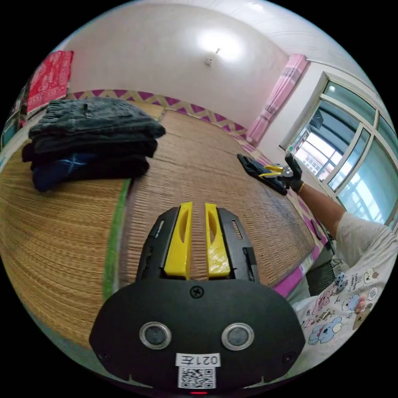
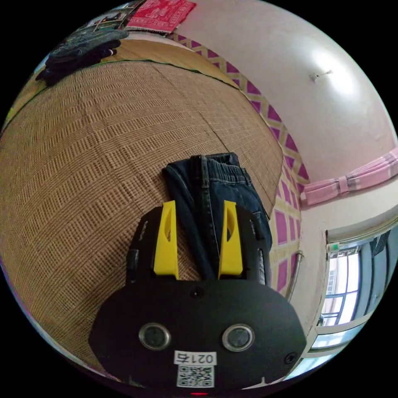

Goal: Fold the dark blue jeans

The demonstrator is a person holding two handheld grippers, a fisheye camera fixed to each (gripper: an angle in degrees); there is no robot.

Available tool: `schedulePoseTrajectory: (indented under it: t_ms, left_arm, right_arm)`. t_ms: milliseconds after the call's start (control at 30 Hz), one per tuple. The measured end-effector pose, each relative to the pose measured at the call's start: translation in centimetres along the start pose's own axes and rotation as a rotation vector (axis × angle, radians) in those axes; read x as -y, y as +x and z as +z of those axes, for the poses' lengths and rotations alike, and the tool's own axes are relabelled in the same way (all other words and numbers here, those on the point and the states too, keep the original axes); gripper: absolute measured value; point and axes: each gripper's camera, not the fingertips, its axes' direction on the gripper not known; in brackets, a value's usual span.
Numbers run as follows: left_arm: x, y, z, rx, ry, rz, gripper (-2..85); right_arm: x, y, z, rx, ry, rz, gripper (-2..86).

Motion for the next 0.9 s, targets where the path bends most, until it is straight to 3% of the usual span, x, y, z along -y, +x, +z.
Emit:
schedulePoseTrajectory:
  t_ms: [167, 267, 433, 633, 900]
  left_arm:
    - [-3.3, 3.8, 6.4, -0.093, -0.081, 0.01, 2.8]
    - [-4.6, 4.8, 8.1, -0.117, -0.118, 0.028, 0.2]
    - [-5.6, 7.0, 10.6, -0.082, -0.213, 0.058, -0.9]
    - [-6.9, 8.8, 13.7, -0.037, -0.322, 0.072, -0.9]
    - [-9.0, 9.8, 13.5, -0.037, -0.322, 0.07, -0.9]
  right_arm:
    - [1.7, 0.3, 1.6, 0.019, -0.004, -0.001, 15.3]
    - [2.3, 1.5, 1.6, 0.131, -0.035, 0.03, 11.5]
    - [1.8, 1.4, -0.1, 0.087, -0.022, 0.098, 6.5]
    - [-1.6, 0.8, -7.7, 0.144, 0.055, 0.215, 5.6]
    - [-4.2, -13.7, -23.3, 0.259, 0.14, -0.032, 5.6]
